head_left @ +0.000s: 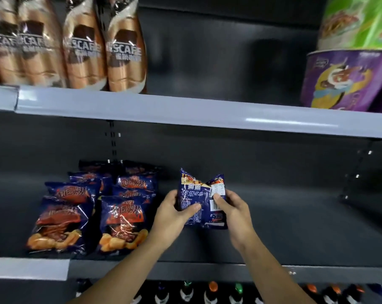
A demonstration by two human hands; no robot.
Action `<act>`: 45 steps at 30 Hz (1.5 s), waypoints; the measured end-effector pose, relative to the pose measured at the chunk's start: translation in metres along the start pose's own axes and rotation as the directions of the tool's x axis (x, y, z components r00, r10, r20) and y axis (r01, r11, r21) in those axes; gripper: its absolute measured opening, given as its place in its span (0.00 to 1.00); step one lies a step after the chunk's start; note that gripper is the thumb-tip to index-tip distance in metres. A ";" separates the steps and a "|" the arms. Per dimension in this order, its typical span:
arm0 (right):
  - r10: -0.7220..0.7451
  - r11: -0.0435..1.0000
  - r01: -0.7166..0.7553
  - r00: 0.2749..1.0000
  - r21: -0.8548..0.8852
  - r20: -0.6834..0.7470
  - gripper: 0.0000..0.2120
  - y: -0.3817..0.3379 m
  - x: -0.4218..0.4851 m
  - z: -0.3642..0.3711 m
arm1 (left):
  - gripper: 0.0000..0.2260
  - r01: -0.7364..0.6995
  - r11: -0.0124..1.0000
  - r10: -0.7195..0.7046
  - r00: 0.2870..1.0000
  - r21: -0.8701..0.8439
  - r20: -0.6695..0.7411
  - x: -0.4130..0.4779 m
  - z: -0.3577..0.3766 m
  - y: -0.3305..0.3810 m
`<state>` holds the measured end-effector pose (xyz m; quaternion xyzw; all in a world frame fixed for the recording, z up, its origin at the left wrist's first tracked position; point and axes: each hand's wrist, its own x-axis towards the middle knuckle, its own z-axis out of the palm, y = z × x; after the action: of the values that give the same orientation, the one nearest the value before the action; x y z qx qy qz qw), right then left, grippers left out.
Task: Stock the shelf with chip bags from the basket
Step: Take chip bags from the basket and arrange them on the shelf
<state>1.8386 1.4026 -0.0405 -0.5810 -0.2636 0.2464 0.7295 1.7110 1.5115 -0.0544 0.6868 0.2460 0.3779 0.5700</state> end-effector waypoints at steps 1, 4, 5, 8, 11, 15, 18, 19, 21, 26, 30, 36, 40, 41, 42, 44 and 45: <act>0.001 1.000 -0.001 1.000 -0.008 0.003 0.07 -0.001 0.002 0.003 | 0.17 -0.002 1.000 0.002 1.000 -0.002 -0.006 0.002 -0.002 0.000; 0.006 1.000 -0.005 1.000 -0.022 0.014 0.07 -0.004 0.007 0.005 | 0.18 -0.014 1.000 0.014 1.000 0.002 -0.010 0.007 -0.003 -0.002; 0.006 1.000 -0.006 1.000 -0.022 0.015 0.06 -0.005 0.009 0.005 | 0.18 -0.016 1.000 0.016 1.000 0.015 -0.006 0.009 -0.003 -0.003; -0.010 1.000 0.010 1.000 -0.027 0.000 0.06 -0.009 0.014 0.003 | 0.21 -0.028 0.997 0.027 1.000 0.070 0.014 0.011 0.002 0.001; -0.041 0.999 0.039 0.997 -0.032 -0.067 0.06 -0.011 0.019 0.001 | 0.25 -0.140 0.953 0.165 0.984 0.269 -0.072 0.008 0.009 0.009; -0.143 0.982 0.125 0.982 -0.145 -0.125 0.06 -0.009 0.021 -0.001 | 0.19 -0.312 0.830 0.384 0.921 0.462 -0.069 0.004 0.019 0.011; -0.175 0.977 0.163 0.981 -0.138 -0.087 0.07 -0.009 0.016 0.002 | 0.23 -0.243 0.878 0.267 0.964 0.413 -0.001 0.004 0.032 0.011; -0.176 0.978 0.167 0.982 -0.123 -0.069 0.06 -0.010 0.013 0.003 | 0.25 -0.206 0.899 0.226 0.974 0.386 -0.005 0.004 0.035 0.013; -0.186 0.978 0.181 0.982 -0.101 -0.044 0.02 -0.010 0.009 0.005 | 0.29 -0.155 0.941 0.163 0.987 0.301 -0.001 0.007 0.039 0.016; -0.237 0.967 0.240 0.970 -0.084 0.044 0.11 -0.012 0.000 -0.001 | 0.15 -0.065 0.990 0.066 0.998 0.125 0.002 0.010 0.041 0.025; -0.265 0.962 0.264 0.964 -0.066 -0.005 0.11 -0.019 0.002 -0.008 | 0.11 0.028 0.997 -0.032 0.998 -0.072 -0.057 0.016 0.041 0.026; -0.072 0.996 0.073 0.997 0.053 -0.015 0.10 -0.023 0.015 -0.026 | 0.14 0.077 0.959 -0.061 0.996 -0.273 0.066 0.015 0.034 0.027; 0.057 0.994 -0.063 0.996 0.094 0.064 0.13 -0.015 0.019 -0.032 | 0.17 0.086 0.957 -0.075 0.996 -0.277 0.050 0.014 0.035 0.023; 0.053 0.994 -0.059 0.997 0.087 0.064 0.13 -0.013 0.019 -0.033 | 0.17 0.091 0.959 -0.084 0.996 -0.270 0.037 0.013 0.034 0.022; 0.043 0.996 -0.048 0.997 0.076 0.056 0.12 -0.011 0.020 -0.034 | 0.17 0.096 0.961 -0.091 0.995 -0.258 0.032 0.013 0.034 0.019; 0.028 0.998 -0.030 0.999 0.063 0.039 0.11 -0.006 0.021 -0.032 | 0.16 0.102 0.968 -0.097 0.995 -0.228 0.034 0.012 0.032 0.015; 0.023 0.998 -0.025 0.999 0.063 0.038 0.10 -0.005 0.022 -0.031 | 0.16 0.098 0.972 -0.093 0.995 -0.214 0.032 0.012 0.030 0.014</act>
<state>1.8759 1.3946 -0.0395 -0.5561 -0.2623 0.2744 0.7394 1.7411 1.4996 -0.0402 0.6126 0.2299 0.3669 0.6613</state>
